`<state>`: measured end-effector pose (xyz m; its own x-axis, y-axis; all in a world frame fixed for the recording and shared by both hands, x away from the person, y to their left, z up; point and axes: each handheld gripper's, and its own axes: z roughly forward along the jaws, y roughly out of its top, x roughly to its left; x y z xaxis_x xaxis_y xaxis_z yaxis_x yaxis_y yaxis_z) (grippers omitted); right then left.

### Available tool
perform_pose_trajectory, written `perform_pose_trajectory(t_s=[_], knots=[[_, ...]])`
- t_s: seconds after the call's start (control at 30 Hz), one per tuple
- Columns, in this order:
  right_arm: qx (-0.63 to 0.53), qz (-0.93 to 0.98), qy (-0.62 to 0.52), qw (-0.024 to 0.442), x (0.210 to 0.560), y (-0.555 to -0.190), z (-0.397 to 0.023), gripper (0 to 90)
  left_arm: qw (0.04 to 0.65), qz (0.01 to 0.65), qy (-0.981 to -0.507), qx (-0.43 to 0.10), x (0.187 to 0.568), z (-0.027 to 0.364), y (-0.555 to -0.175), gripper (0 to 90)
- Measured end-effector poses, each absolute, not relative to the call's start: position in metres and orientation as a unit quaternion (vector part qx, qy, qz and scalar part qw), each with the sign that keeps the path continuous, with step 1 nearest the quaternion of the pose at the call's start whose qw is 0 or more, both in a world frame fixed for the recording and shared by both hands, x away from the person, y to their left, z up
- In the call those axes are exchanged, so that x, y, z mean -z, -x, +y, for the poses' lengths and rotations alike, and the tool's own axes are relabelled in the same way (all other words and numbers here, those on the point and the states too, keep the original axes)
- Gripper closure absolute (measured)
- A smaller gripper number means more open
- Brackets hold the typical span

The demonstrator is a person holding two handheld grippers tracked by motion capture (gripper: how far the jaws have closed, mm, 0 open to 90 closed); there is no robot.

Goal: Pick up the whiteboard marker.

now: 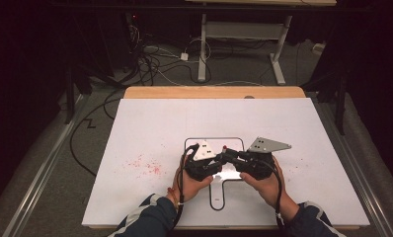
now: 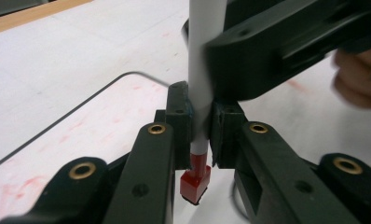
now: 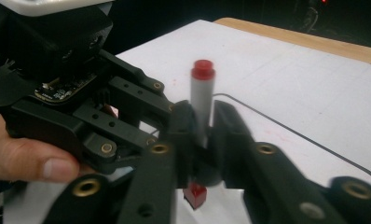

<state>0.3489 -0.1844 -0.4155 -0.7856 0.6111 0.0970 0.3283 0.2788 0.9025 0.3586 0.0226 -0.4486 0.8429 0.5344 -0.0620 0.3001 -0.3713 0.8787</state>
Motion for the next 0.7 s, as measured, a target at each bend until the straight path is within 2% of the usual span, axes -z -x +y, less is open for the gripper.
perform_pose_trajectory(t_s=[0.13, 0.23, 0.4, 0.43, 0.5, 0.7], knots=[[-0.518, 0.789, -0.301, 0.138, 0.417, -0.349, -0.187, 68.7, 0.49, 0.26, -0.824, -0.116, 0.458, 0.034, -0.366, 78.3], [-0.511, 0.793, -0.296, 0.15, 0.418, -0.345, -0.196, 57.0, 0.48, 0.254, -0.83, -0.123, 0.461, 0.042, -0.369, 78.3], [-0.483, 0.807, -0.277, 0.198, 0.419, -0.332, -0.209, 50.4, 0.496, 0.26, -0.822, -0.109, 0.464, 0.048, -0.367, 78.3], [-0.479, 0.808, -0.273, 0.206, 0.418, -0.329, -0.212, 48.9, 0.478, 0.237, -0.837, -0.121, 0.462, 0.053, -0.369, 78.4], [-0.472, 0.811, -0.264, 0.223, 0.418, -0.323, -0.219, 47.1, 0.479, 0.236, -0.837, -0.119, 0.462, 0.054, -0.369, 78.4], [-0.445, 0.818, -0.249, 0.266, 0.419, -0.302, -0.245, 45.2, 0.476, 0.227, -0.843, -0.109, 0.462, 0.065, -0.368, 78.4]])
